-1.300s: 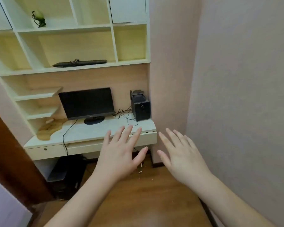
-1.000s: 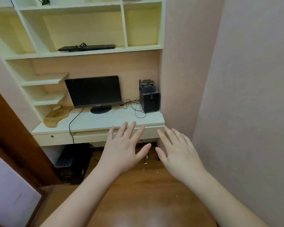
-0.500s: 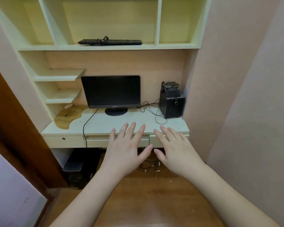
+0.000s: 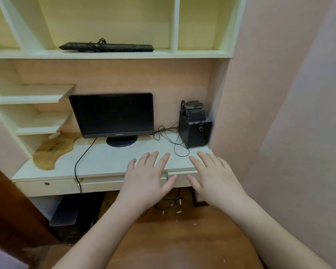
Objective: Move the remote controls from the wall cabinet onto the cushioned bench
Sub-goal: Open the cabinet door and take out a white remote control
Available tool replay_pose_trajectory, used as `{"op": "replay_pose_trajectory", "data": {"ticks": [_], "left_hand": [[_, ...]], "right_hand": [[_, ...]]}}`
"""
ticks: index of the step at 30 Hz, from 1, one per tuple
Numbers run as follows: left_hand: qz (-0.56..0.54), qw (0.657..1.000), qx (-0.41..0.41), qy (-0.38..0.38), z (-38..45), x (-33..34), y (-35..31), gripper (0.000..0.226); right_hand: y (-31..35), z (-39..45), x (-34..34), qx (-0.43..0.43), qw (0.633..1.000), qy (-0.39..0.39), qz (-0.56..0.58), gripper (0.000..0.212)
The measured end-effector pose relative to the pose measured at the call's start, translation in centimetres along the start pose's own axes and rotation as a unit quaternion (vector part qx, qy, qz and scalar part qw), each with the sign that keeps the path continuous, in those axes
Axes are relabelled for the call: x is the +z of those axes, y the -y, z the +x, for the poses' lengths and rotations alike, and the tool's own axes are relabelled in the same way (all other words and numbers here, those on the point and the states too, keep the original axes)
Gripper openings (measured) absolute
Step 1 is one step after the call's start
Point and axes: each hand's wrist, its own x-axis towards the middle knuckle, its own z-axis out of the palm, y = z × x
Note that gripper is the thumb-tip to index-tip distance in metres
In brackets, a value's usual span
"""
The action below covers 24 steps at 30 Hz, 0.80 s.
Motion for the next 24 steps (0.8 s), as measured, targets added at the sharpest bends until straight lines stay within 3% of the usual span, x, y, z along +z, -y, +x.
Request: {"op": "replay_pose_trajectory", "data": {"ticks": [3, 8, 18, 24], "left_hand": [[0.01, 1.0, 0.011, 0.001, 4.1, 0.5, -0.3, 0.069], [0.033, 0.999, 0.012, -0.004, 10.8, 0.1, -1.4, 0.067], [0.08, 0.994, 0.014, -0.076, 21.8, -3.6, -3.0, 0.07], [0.098, 0.985, 0.033, -0.139, 28.6, -8.2, -2.0, 0.071]], "right_hand": [[-2.1, 3.1, 0.4, -0.009, 0.999, -0.028, 0.016, 0.057], [-6.5, 8.6, 0.3, -0.03, 0.998, -0.012, 0.047, 0.058], [-13.7, 19.7, -2.1, -0.036, 0.993, -0.079, 0.074, 0.057], [-13.9, 26.2, -6.2, -0.061, 0.988, -0.123, 0.065, 0.054]]}}
